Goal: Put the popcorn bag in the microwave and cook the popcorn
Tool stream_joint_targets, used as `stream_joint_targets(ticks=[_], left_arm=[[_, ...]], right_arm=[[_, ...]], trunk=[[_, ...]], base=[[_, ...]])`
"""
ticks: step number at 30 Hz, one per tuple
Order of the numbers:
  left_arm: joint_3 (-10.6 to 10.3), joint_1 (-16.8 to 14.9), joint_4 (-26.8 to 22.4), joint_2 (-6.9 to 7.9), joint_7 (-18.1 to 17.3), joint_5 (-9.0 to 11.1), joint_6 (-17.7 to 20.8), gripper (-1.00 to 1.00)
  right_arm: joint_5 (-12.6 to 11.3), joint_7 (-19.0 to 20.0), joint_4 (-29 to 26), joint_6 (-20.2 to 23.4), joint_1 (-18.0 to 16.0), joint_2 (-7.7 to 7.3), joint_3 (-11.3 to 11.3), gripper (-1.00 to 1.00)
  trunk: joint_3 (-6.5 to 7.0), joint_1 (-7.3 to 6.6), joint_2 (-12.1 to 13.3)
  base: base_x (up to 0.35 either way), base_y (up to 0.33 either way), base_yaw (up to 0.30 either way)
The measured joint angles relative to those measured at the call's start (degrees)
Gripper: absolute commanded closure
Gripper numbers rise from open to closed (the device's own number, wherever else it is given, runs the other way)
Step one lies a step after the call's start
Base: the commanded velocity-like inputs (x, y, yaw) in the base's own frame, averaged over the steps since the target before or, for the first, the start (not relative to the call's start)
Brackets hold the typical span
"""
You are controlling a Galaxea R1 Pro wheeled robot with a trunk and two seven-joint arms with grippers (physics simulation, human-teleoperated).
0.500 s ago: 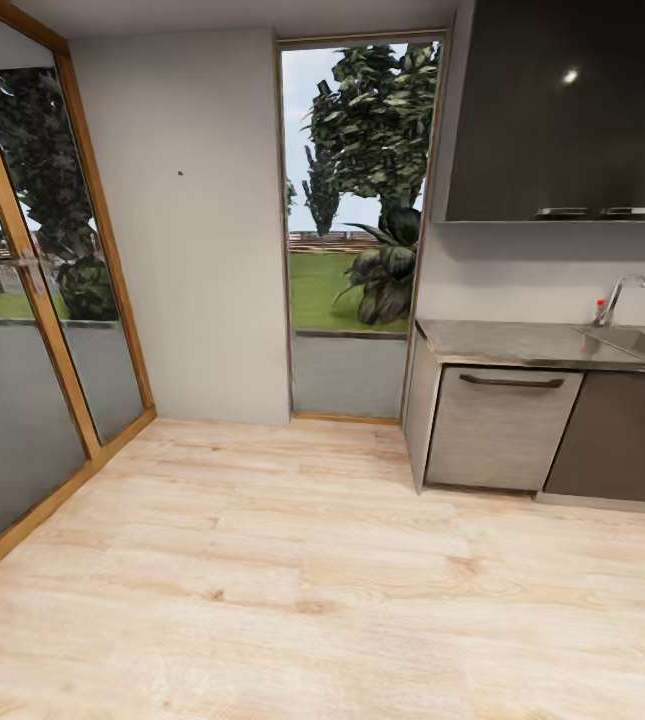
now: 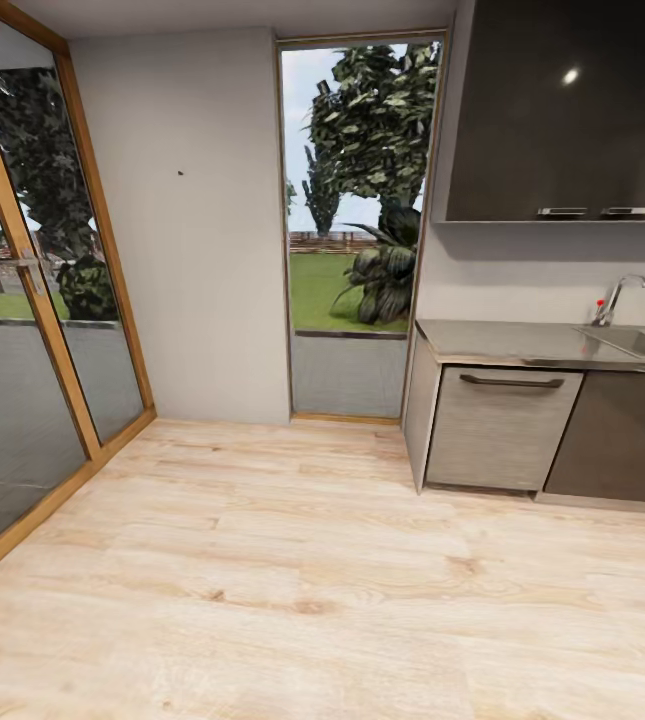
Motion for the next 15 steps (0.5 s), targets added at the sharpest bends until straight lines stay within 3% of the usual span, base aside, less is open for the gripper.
stream_joint_targets(ticks=[6, 15], left_arm=[[0.0, 0.0, -0.01, 0.0, 0.0, 0.02, 0.0, -1.0], [0.0, 0.0, -0.01, 0.0, 0.0, 0.06, 0.0, -1.0]], right_arm=[[-0.72, -0.17, 0.0, -1.25, 0.0, 0.1, -0.38, -1.0], [-0.95, -0.24, 0.0, -2.26, 0.0, 0.36, -0.48, -1.0]], trunk=[[0.09, 0.0, 0.0], [0.52, 0.0, 0.0]], base=[[0.0, 0.0, -0.072], [0.0, 0.0, -0.231]])
